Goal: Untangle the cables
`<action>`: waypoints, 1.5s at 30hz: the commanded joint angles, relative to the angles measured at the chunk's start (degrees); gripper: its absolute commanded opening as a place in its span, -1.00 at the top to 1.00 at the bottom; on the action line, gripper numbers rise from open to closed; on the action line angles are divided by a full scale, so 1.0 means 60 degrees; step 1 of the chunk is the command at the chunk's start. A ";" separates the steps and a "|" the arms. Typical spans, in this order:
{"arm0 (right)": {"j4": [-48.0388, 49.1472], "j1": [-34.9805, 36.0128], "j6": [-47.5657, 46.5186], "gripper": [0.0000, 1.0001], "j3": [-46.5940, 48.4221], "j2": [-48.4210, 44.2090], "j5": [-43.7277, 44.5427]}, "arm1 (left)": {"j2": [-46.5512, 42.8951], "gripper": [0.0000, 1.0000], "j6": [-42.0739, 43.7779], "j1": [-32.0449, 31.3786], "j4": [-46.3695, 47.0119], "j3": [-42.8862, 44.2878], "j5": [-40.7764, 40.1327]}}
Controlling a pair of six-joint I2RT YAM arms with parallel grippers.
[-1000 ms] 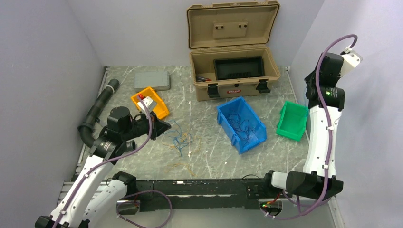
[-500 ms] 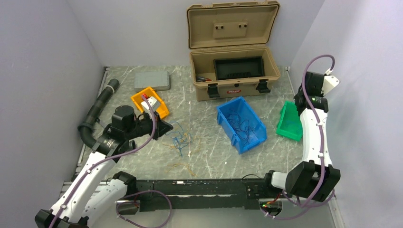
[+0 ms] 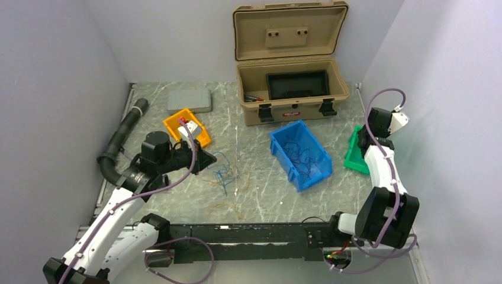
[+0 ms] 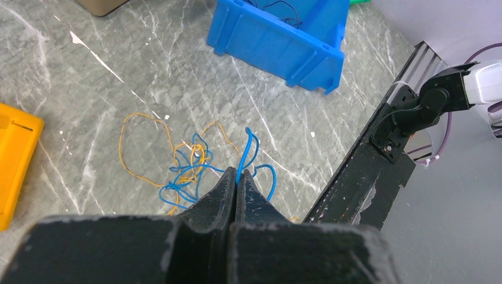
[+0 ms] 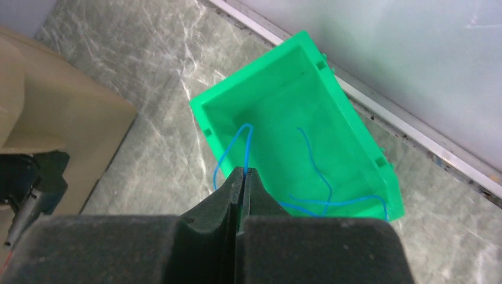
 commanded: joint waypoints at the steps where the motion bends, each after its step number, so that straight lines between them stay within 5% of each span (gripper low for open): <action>1: 0.1419 -0.0118 -0.0158 1.00 0.0240 0.0687 0.0160 | 0.0000 1.00 0.0221 -0.0095 0.0271 0.0015 -0.0110; 7: 0.0598 -0.0251 -0.0504 1.00 0.2008 0.2174 0.0054 | 0.0092 1.00 0.0235 -0.0154 0.0240 0.0036 -0.0102; 15: 0.1067 -0.0269 -0.1751 1.00 0.3113 0.2085 -0.1405 | 0.0137 1.00 0.0197 -0.0217 0.0239 0.0043 -0.0282; 23: 0.2451 -0.0498 -0.1490 1.00 0.0472 0.1128 -0.1766 | 0.0166 1.00 0.0239 -0.0227 0.0209 0.0066 -0.0275; 32: 0.2206 -0.0673 -0.0810 1.00 -0.1514 0.0161 -0.0550 | 0.0262 1.00 0.0251 -0.0273 0.0190 0.0095 -0.0240; 45: -0.0153 -0.0883 0.0550 1.00 0.0527 0.3425 0.0636 | 0.0161 1.00 0.0214 -0.0354 0.0206 0.0065 -0.0327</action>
